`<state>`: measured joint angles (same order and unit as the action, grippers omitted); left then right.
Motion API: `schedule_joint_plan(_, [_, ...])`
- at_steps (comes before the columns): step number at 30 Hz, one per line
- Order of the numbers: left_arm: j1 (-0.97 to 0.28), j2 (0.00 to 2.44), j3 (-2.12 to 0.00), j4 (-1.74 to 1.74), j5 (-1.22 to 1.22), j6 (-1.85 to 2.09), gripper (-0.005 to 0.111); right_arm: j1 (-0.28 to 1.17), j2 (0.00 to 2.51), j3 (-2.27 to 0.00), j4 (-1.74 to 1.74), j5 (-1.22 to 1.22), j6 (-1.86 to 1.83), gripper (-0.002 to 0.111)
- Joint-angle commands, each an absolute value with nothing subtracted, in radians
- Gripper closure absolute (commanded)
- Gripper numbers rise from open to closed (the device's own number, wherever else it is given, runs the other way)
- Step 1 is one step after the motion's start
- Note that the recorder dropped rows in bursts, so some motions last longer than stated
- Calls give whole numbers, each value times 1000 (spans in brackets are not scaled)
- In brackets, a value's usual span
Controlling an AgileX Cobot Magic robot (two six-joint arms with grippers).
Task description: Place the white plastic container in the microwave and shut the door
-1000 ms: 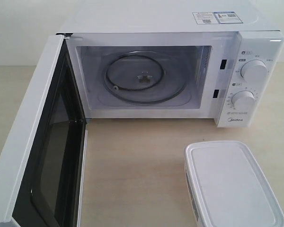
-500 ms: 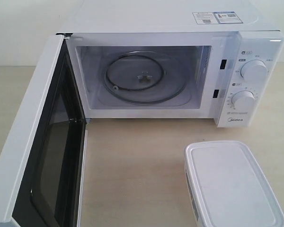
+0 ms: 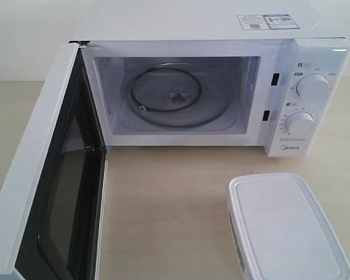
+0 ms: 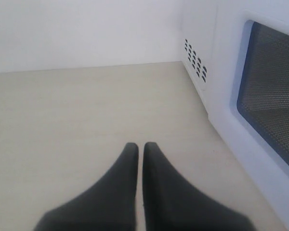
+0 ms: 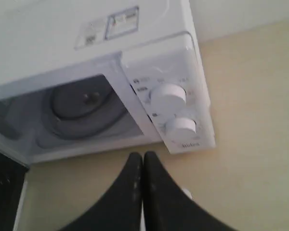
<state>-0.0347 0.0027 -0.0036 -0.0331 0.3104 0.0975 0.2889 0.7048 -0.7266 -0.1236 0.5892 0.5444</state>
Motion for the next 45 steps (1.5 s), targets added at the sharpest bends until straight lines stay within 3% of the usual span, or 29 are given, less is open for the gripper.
schedule_joint_plan(1, [-31,0,0,-33,306,105,102,289,765,-733,-143,670,606,108])
schedule_joint_plan(19, [-31,0,0,-33,306,105,102,289,780,-733,-141,694,549,108])
schedule_joint_plan(26, [-31,0,0,-33,306,105,102,289,780,-733,-90,704,122,108])
schedule_joint_plan(30, [-31,0,0,-33,306,105,102,289,780,-733,61,691,-86,108])
schedule_joint_plan(45, [-31,0,0,-33,306,105,102,289,780,-733,959,636,-301,108])
